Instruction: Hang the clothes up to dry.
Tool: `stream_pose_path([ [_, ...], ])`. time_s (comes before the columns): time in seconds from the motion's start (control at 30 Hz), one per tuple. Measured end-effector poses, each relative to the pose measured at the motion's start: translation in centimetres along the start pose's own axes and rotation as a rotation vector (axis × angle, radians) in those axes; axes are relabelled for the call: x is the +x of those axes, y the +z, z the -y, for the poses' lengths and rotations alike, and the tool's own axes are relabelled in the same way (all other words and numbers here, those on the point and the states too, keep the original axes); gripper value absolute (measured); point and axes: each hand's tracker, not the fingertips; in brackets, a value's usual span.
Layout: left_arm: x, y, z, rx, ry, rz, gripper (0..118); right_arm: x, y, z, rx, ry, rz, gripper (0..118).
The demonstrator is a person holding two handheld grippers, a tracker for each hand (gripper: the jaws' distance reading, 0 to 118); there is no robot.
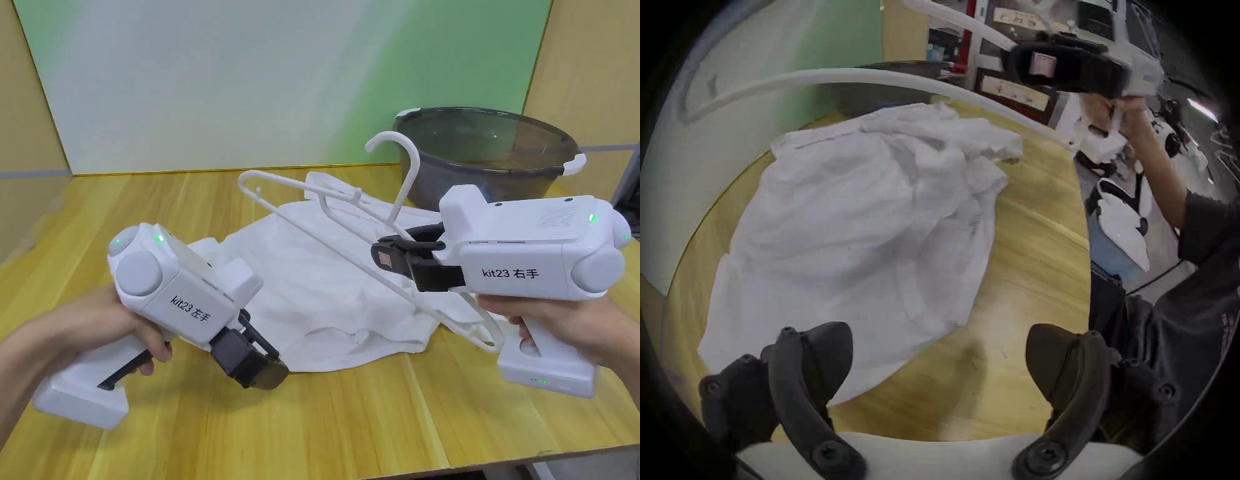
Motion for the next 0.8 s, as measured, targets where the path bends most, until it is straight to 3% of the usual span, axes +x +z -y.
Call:
stream_pose_path([
  [0.1, 1.3, 0.2, 0.6, 0.03, 0.023, -0.009, 55, 0.1, 0.3, 0.2, -0.008, -0.006, 0.015, 5],
  [0.13, 1.6, -0.1, 0.9, 0.034, 0.03, -0.012, 49, 0.0, 0.5, 0.2, -0.01, 0.0, 0.022, 5],
  [0.4, 1.4, 0.4, 2.5, 0.099, -0.015, -0.052, 45, -0.5, 1.5, 0.8, -0.055, 0.036, 0.038, 5],
  [0.5, 1.2, 0.5, 2.5, 0.106, -0.015, -0.051, 34, -0.5, 1.6, 1.1, -0.06, 0.028, 0.036, 5],
  [0.57, 1.2, -0.1, 2.7, 0.096, -0.015, -0.071, 33, -0.7, 1.6, 1.1, -0.063, 0.034, 0.042, 5],
  [0.67, 1.3, -0.1, 2.7, 0.117, 0.004, -0.081, 10, -1.1, 1.7, 1.0, -0.084, 0.062, 0.053, 5],
  [0.8, 1.0, -0.2, 2.9, 0.128, 0.023, -0.053, 2, -1.4, 2.2, 1.2, -0.094, 0.121, 0.071, 5],
])
